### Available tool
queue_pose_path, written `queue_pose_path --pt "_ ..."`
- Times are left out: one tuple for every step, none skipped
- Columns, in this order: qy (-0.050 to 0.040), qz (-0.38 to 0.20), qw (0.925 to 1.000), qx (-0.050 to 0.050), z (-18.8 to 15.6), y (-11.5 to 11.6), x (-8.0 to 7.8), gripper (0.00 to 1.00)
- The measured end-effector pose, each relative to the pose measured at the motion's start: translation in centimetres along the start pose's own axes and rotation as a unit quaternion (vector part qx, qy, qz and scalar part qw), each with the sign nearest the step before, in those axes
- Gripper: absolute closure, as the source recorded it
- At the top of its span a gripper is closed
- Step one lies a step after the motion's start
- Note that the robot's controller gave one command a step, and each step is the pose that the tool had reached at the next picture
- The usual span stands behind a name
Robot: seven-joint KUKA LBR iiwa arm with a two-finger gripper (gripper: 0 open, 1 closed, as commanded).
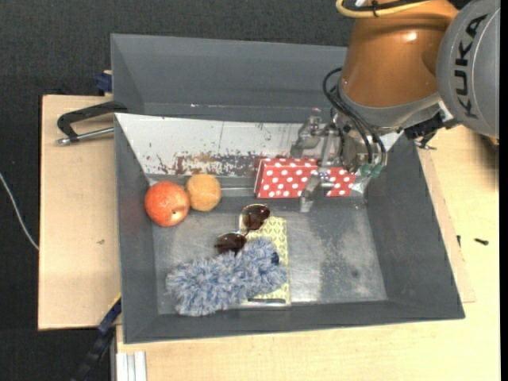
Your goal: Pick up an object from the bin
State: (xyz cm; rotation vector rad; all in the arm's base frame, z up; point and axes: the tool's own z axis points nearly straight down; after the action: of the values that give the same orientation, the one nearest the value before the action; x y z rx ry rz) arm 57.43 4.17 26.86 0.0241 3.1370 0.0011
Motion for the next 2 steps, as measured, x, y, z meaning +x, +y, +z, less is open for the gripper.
queue_pose_path --pt "-0.0033 -0.003 1.0 0.0 1.9 -0.3 -0.4 0.0" --pt "-0.0007 -0.001 1.0 0.0 8.8 -0.6 -0.6 0.0"
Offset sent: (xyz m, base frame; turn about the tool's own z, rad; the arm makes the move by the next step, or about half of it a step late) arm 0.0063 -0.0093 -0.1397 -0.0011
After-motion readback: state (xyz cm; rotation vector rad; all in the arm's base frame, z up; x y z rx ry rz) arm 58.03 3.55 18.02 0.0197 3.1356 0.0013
